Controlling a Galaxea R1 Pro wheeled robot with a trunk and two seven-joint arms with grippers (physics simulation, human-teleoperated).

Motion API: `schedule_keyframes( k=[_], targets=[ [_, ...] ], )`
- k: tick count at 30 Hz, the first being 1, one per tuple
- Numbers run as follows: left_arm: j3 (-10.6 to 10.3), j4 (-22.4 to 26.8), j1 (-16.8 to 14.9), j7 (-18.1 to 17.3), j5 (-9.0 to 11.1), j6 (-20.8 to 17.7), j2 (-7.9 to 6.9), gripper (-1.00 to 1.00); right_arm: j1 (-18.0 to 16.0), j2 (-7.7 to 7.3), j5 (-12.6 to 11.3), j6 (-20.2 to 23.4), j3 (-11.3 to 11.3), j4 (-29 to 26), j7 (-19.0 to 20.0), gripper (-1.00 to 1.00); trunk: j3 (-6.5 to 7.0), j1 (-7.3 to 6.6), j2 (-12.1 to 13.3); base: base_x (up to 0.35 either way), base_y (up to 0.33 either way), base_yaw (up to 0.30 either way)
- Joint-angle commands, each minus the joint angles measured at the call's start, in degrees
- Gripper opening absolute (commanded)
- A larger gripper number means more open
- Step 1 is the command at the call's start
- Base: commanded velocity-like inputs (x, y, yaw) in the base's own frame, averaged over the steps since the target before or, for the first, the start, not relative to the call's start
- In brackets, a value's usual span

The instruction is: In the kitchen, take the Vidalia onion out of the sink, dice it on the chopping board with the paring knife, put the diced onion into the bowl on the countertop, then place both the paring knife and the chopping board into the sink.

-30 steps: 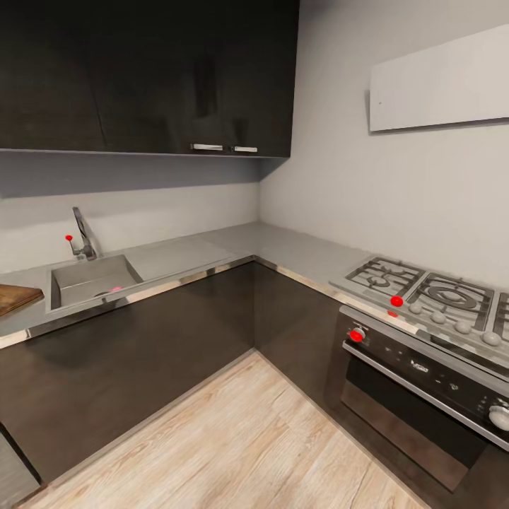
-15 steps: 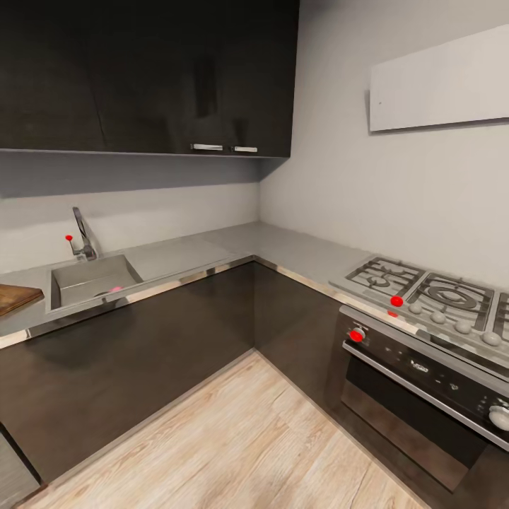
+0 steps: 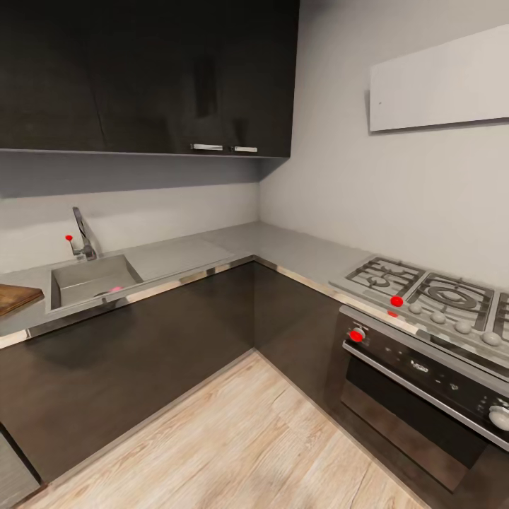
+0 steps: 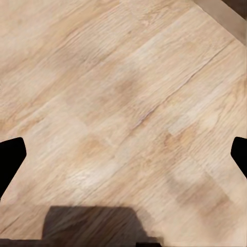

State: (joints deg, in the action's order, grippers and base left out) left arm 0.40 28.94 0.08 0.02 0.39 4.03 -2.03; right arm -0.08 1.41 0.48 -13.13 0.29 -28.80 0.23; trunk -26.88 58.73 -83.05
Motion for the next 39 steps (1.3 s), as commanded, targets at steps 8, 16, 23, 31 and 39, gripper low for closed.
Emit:
schedule_keyframes(
  k=[8, 16, 23, 31, 39],
  targets=[
    [0.0, -0.1, 0.0, 0.0, 0.0, 0.1, -0.8, 1.0, 0.0, 0.0, 0.0, -7.1, 0.2, 1.2, 0.0, 1.0, 0.85, -1.1, 2.0, 0.0, 0.0, 0.0],
    [0.1, -0.1, 0.0, 0.0, 0.0, 0.1, -0.87, 1.0, 0.0, 0.04, 0.0, -7.6, 0.2, 1.4, 0.0, 1.0, 2.29, -2.85, 5.2, 0.0, 0.0, 0.0],
    [0.1, -0.3, 0.0, 0.0, 0.0, 0.1, -0.87, 1.0, 0.0, 0.08, 0.0, -7.6, 0.2, 1.4, 0.0, 1.0, 3.55, -4.39, 8.0, 0.0, 0.0, 0.0],
    [0.1, -0.4, 0.0, 0.0, 0.0, 0.1, -0.83, 1.0, 0.0, 0.09, 0.0, -7.6, 0.2, 1.4, 0.0, 1.0, 4.98, -6.15, 11.2, 0.0, 0.0, 0.0],
    [0.1, -0.4, 0.0, 0.0, 0.0, 0.1, -0.8, 1.0, 0.0, 0.17, 0.0, -7.6, 0.2, 1.4, -0.3, 1.0, 6.42, -7.91, 14.4, 0.0, 0.0, 0.022]
  ],
)
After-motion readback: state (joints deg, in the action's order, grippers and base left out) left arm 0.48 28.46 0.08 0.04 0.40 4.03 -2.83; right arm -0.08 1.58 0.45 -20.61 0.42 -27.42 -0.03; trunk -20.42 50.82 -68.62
